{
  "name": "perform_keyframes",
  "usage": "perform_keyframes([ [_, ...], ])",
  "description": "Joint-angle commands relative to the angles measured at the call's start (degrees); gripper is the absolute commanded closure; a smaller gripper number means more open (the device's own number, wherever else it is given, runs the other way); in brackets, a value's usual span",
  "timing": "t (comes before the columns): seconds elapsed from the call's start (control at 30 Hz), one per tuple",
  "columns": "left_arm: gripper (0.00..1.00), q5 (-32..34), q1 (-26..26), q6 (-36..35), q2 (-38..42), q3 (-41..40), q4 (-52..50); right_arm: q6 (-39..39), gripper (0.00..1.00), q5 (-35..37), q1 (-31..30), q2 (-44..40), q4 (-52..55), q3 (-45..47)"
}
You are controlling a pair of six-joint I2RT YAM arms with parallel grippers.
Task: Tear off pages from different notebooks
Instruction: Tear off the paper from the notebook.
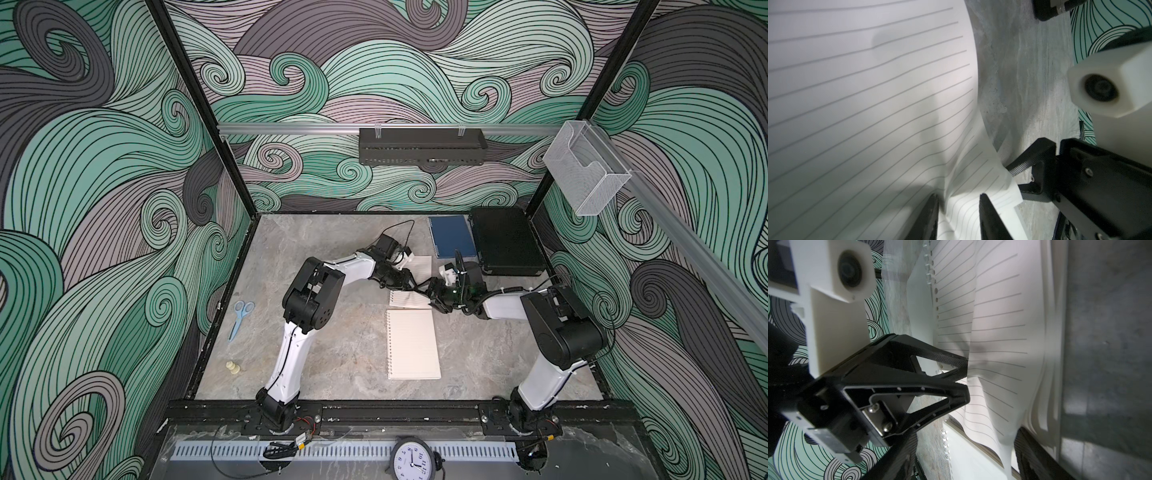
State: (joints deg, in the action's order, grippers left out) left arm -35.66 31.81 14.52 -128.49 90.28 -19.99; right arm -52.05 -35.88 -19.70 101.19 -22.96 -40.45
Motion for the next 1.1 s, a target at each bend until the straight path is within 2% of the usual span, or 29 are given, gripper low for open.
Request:
perform_keyframes([
  [0.0, 0.60, 6.1, 0.1, -0.4, -4.7, -1.1, -9.9, -2.4, 0.24, 2.9, -0.2, 1.5, -0.8, 1.8],
  [0.13, 0.54, 6.7, 0.1, -0.4, -3.1, 0.4, -10.7, -4.5, 0.23, 2.1, -0.2, 1.9, -3.8, 2.5],
  [0.4, 0.52, 8.2, 0.1, 0.3, -0.7, 0.7, -10.8, -8.4, 0.16, 2.3, -0.2, 1.0, -12.2, 5.0],
  [0.7, 0.68, 6.1, 0.1, 0.5, -2.2, -0.2, -10.2, -7.6, 0.18, 1.2, -0.2, -0.2, -12.2, 2.1],
  [0.87, 0.71, 5.7, 0.1, 0.5, -2.0, -0.6, -9.7, -5.7, 0.18, 1.2, -0.3, -1.2, -8.2, 0.1],
  [1.07, 0.81, 4.5, 0.1, 0.4, -2.4, -0.6, -9.2, -5.3, 0.17, 2.0, -0.3, 0.1, -5.4, -1.3],
])
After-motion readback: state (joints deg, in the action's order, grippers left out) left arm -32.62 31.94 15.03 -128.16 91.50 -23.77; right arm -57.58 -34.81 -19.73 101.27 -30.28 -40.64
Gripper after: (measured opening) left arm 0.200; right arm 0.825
